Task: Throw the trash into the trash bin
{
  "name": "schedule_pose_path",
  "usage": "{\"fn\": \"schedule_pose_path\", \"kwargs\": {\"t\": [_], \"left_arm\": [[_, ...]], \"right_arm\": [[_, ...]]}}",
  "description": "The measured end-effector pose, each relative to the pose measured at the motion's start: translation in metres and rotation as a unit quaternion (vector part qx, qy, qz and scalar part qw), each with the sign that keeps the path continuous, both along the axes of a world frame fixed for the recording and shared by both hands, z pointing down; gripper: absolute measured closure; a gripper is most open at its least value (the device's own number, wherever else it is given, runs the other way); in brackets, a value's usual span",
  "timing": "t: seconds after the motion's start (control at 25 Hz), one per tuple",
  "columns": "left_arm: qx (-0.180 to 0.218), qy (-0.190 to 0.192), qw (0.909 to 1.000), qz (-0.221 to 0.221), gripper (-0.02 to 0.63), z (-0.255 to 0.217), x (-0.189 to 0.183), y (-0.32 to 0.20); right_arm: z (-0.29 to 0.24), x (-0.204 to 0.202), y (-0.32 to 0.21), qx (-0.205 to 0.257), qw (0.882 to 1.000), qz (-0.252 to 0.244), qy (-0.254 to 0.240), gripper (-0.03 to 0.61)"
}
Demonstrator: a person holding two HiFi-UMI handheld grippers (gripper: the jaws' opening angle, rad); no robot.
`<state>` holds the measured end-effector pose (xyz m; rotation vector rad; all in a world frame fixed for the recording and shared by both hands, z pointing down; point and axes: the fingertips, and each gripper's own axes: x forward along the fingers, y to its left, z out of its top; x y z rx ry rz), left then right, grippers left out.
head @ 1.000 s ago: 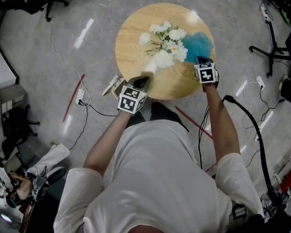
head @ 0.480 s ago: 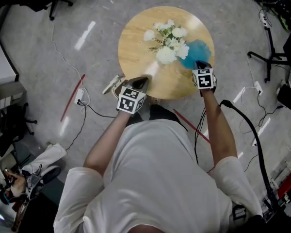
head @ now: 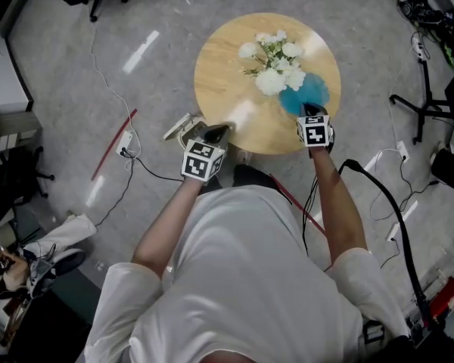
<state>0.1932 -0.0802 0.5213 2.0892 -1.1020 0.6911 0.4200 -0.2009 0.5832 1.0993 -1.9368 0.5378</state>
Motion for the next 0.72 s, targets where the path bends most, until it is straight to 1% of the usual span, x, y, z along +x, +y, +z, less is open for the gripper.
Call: {"fn": "schedule_pose_path", "kwargs": {"t": [0.36,0.52,0.72], "left_arm": [[0.012,0.005,0.9993,-0.036,0.609,-0.011,-0.019,0.018],[0.014,0.005,0.9984,-0.055,0.609,-0.012,-0.045,0.034],[0.010,0.002,0.9965,-0.083,0.609,-0.012,-0.087,0.061]], "right_arm": [[-0.002,-0.019,0.013,0.012,1.000,-0.026,0.010,0.575],[-0.006,-0.044,0.022,0.010,0.999,-0.038,0.010,0.575],[-0.013,-0.078,0.037,0.013,0.998,-0.054,0.013,0.575]]}}
